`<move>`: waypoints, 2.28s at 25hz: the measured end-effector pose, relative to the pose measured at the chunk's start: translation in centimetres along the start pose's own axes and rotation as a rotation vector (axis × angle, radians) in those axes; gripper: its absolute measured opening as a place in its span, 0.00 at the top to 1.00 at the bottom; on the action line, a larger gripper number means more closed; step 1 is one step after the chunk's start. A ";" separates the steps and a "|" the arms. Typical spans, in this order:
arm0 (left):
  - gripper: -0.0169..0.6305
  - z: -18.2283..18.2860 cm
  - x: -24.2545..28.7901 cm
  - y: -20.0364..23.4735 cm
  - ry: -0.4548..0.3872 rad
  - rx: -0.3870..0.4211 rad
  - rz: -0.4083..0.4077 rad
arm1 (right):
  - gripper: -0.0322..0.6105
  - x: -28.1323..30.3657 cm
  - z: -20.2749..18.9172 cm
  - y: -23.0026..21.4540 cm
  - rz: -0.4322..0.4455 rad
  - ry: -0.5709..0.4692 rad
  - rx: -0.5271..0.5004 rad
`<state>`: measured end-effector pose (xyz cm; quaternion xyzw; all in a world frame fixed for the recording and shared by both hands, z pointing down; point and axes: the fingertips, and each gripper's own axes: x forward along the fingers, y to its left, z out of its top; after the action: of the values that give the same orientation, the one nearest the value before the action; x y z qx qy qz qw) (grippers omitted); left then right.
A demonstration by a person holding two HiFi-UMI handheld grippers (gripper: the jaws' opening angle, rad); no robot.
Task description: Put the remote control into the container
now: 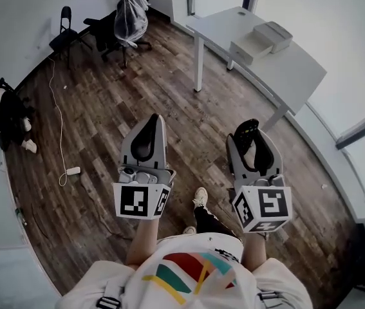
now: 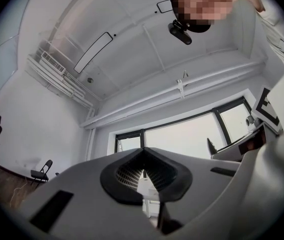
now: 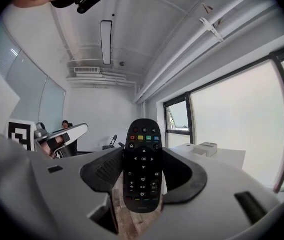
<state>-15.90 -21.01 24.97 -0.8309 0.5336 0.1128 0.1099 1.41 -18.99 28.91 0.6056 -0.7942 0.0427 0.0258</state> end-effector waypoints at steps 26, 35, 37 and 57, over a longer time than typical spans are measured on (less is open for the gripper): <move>0.96 -4.9 19.8 2.8 -0.022 0.039 -0.012 | 0.57 16.8 2.1 -10.7 -0.001 -0.014 0.020; 0.96 -8.2 30.8 4.3 -0.047 -0.016 -0.096 | 0.57 24.8 3.9 -15.2 -0.079 -0.022 -0.002; 0.96 -8.7 33.3 5.0 -0.050 -0.025 -0.113 | 0.57 27.2 4.6 -16.1 -0.094 -0.023 -0.004; 0.96 -17.7 54.5 13.4 0.017 -0.115 -0.234 | 0.57 46.7 5.2 -23.6 -0.269 0.090 0.028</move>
<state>-4.83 -78.77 24.37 -0.8934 0.4266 0.1223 0.0699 11.84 -70.52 28.91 0.7045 -0.7031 0.0769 0.0584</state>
